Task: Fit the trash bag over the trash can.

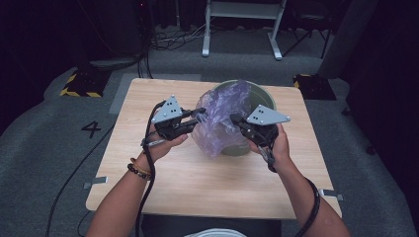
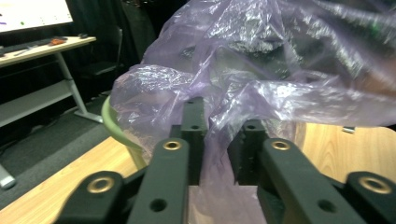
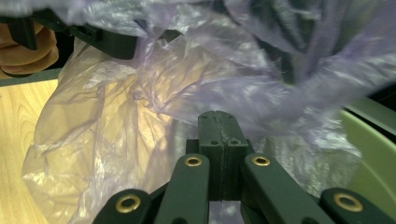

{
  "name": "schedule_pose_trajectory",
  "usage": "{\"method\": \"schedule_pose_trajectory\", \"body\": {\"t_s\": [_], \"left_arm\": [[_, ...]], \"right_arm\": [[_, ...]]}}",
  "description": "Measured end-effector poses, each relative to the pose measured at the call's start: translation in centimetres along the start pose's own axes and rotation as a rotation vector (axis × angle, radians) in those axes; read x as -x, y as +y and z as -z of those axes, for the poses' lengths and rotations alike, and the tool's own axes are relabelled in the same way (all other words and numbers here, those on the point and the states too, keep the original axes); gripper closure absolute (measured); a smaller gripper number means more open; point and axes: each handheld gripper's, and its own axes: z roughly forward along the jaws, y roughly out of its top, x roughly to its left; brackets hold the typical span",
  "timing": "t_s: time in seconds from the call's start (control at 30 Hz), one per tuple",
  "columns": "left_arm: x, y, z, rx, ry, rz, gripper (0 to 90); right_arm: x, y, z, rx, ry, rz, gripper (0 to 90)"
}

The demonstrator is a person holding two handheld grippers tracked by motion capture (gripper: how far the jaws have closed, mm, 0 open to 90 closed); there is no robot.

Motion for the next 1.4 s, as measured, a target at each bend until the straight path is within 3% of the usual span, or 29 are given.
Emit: {"method": "schedule_pose_trajectory", "body": {"t_s": [0.07, 0.13, 0.3, 0.37, 0.5, 0.57, 0.63, 0.7, 0.73, 0.87, 0.97, 1.2, 1.4], "left_arm": [[-0.1, 0.1, 0.0, -0.001, 0.000, 0.001, 78.0], [0.0, 0.1, 0.0, -0.006, -0.004, -0.005, 79.5], [0.1, 0.3, -0.2, -0.008, -0.011, -0.004, 79.8], [0.2, 0.2, -0.3, -0.013, -0.019, -0.004, 79.8], [0.2, 0.2, -0.3, -0.019, -0.034, -0.008, 79.8], [0.3, 0.2, -0.2, -0.017, -0.052, -0.010, 81.3], [0.4, 0.2, -0.1, -0.018, -0.059, -0.021, 82.8], [0.5, 0.2, 0.0, -0.017, -0.061, -0.025, 82.8], [0.6, 0.3, 0.1, -0.016, -0.060, -0.028, 82.8], [0.3, 0.3, 0.4, -0.013, -0.037, -0.023, 81.5], [0.0, 0.2, 0.7, -0.012, -0.009, -0.015, 79.3], [-0.7, 0.5, 0.7, -0.021, 0.031, 0.001, 77.2], [-1.0, 0.7, 0.0, -0.042, 0.048, 0.001, 79.3]], "right_arm": [[0.2, 0.0, 0.6, 0.019, -0.006, 0.004, 89.8], [0.1, 0.1, 1.0, 0.070, 0.012, 0.039, 66.5], [-1.1, 0.8, 0.4, 0.053, 0.011, 0.120, 42.4], [-1.5, 0.9, -0.2, 0.052, 0.008, 0.144, 37.1], [-1.6, 1.3, -1.5, 0.028, -0.008, 0.162, 35.9], [-1.4, 1.3, -2.3, -0.001, 0.000, 0.148, 39.2], [-1.4, 1.3, -3.2, -0.060, -0.028, 0.108, 45.5], [-1.4, 1.3, -3.5, -0.072, -0.026, 0.101, 49.3], [-1.6, 1.2, -3.9, -0.085, -0.007, 0.085, 65.6], [-1.8, 1.2, -3.8, -0.071, 0.027, 0.084, 81.7], [-1.7, 1.3, -3.2, -0.050, 0.022, 0.077, 89.6], [-0.6, 0.9, -1.0, -0.035, 0.029, 0.076, 90.0], [0.9, -0.2, 2.1, -0.015, 0.006, 0.067, 90.0]]}}
